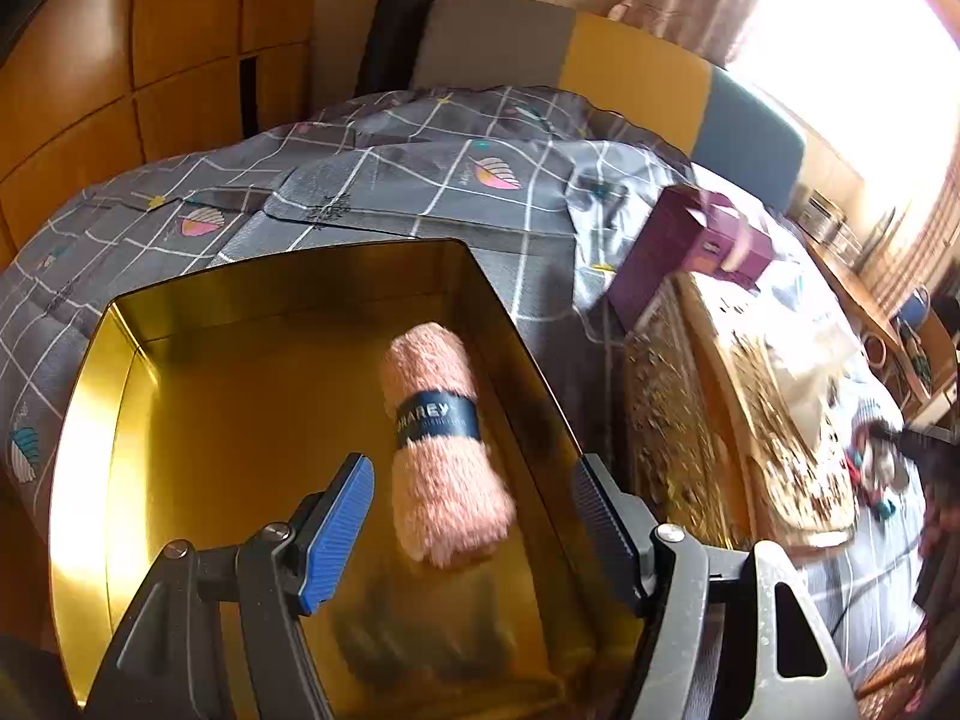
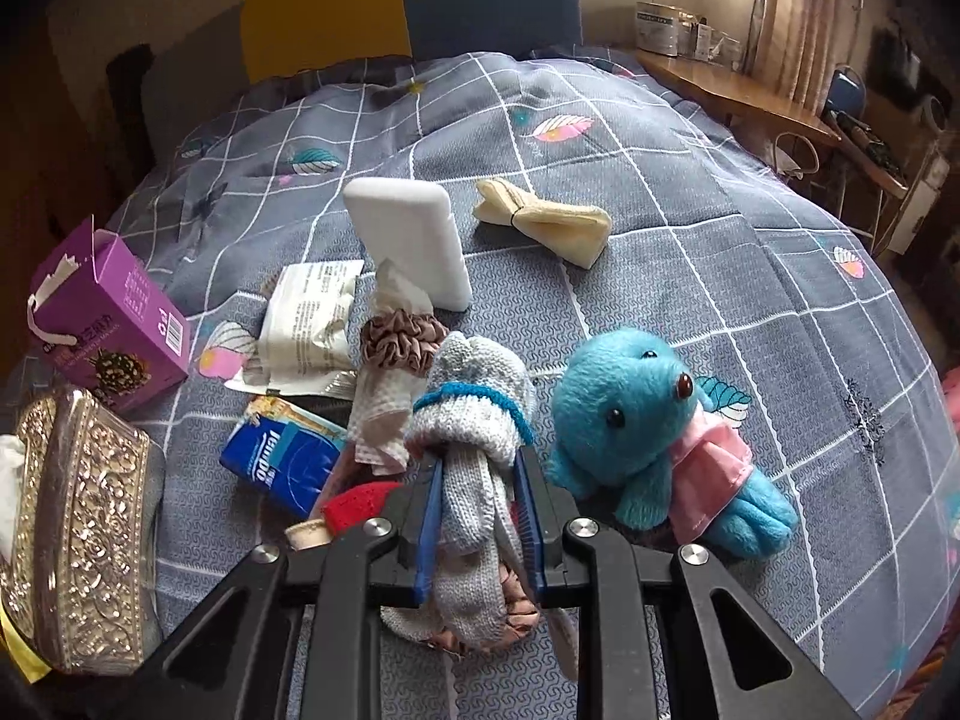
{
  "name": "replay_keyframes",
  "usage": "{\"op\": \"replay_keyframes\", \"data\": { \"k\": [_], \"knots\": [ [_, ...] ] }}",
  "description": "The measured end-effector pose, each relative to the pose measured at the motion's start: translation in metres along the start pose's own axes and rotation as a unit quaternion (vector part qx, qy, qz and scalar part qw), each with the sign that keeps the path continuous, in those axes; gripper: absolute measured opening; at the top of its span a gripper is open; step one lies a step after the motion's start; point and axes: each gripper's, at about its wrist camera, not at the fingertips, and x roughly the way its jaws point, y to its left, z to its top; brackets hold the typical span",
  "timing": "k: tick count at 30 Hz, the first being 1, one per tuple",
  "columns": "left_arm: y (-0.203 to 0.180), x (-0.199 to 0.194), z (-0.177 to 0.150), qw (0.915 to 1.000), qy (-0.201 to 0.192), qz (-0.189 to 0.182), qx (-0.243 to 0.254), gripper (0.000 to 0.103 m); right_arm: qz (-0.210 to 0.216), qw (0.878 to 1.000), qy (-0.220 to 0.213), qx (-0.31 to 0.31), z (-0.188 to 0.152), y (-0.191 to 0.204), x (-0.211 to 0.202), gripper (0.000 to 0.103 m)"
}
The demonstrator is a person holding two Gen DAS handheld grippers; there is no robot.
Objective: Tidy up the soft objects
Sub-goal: 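Carry the pink dishcloth into the gold tray and open the left gripper, then carry the grey glove to the gold tray and release it with the right gripper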
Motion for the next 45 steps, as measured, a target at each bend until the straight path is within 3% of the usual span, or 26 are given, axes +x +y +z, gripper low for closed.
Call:
{"op": "replay_keyframes", "data": {
  "k": [6, 13, 16, 19, 25, 30, 32, 36, 40, 45],
  "knots": [
    [0.0, -0.009, -0.01, 0.9999, 0.004, -0.009, 0.011, 0.07, 0.012, 1.0, -0.023, -0.002, 0.034, 0.023, -0.012, 0.023],
    [0.007, -0.017, -0.017, 0.9999, 0.001, -0.012, 0.005, 0.07, 0.041, 0.996, -0.07, -0.047, 0.082, 0.095, -0.037, 0.023],
    [0.015, -0.019, -0.018, 1.0, 0.001, -0.01, -0.002, 0.07, 0.086, 0.99, -0.091, -0.065, 0.097, 0.133, -0.052, 0.023],
    [0.025, -0.022, -0.019, 0.9999, -0.003, -0.005, -0.012, 0.07, 0.167, 0.976, -0.097, -0.103, 0.097, 0.18, -0.07, 0.023],
    [0.052, -0.024, -0.016, 0.9987, -0.008, 0.014, -0.048, 0.07, 0.292, 0.928, -0.057, -0.225, 0.029, 0.269, -0.111, 0.024],
    [0.071, -0.028, -0.011, 0.9967, -0.018, 0.031, -0.073, 0.07, 0.335, 0.895, 0.001, -0.295, -0.042, 0.319, -0.116, 0.024],
    [0.078, -0.03, -0.011, 0.9959, -0.023, 0.035, -0.08, 0.07, 0.33, 0.885, 0.015, -0.327, -0.069, 0.334, -0.11, 0.024],
    [0.086, -0.035, -0.01, 0.9948, -0.031, 0.038, -0.089, 0.07, 0.319, 0.872, 0.04, -0.368, -0.11, 0.358, -0.096, 0.025],
    [0.089, -0.039, -0.011, 0.9943, -0.038, 0.039, -0.092, 0.07, 0.306, 0.868, 0.05, -0.389, -0.131, 0.367, -0.079, 0.029],
    [0.089, -0.044, -0.01, 0.994, -0.046, 0.042, -0.089, 0.07, 0.31, 0.871, 0.042, -0.378, -0.134, 0.354, -0.076, 0.053]
  ]
}}
